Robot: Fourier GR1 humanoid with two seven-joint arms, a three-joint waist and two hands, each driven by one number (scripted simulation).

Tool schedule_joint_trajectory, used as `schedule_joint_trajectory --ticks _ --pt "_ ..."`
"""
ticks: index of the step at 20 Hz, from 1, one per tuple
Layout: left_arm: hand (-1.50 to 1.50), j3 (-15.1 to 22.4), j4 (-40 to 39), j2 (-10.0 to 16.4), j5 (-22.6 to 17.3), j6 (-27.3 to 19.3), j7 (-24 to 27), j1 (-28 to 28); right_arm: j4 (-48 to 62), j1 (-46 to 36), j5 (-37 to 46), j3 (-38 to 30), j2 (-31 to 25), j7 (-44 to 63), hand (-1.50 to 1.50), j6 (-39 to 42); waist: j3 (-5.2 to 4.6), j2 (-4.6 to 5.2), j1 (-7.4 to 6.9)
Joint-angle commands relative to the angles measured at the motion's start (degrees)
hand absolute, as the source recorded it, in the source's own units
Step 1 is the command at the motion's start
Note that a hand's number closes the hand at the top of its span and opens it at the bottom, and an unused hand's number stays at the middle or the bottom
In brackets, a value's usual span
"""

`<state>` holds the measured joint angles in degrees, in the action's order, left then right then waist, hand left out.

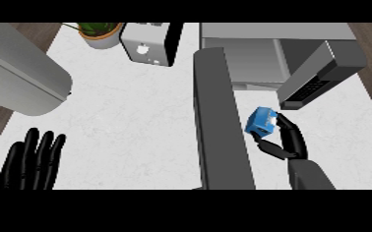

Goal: Pick up the milk, place it into the microwave and close the microwave

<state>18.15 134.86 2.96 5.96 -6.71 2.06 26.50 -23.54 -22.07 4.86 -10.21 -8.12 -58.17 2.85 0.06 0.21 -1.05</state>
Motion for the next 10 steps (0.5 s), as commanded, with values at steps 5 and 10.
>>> schedule_joint_trajectory --ticks 5,10 --pt "-1.5 1.4 1.0 0.5 0.1 0.3 2.0 3.5 1.7 -2.6 0.1 1.9 -1.5 -5.7 1.5 13.0 0.01 -0.18 -0.06" --pt "-1.5 0.3 0.4 0.0 0.5 -0.8 -1.6 -0.6 -3.9 2.7 -0.2 3.9 2.0 -8.2 1.5 11.2 -0.04 -0.27 1.01"
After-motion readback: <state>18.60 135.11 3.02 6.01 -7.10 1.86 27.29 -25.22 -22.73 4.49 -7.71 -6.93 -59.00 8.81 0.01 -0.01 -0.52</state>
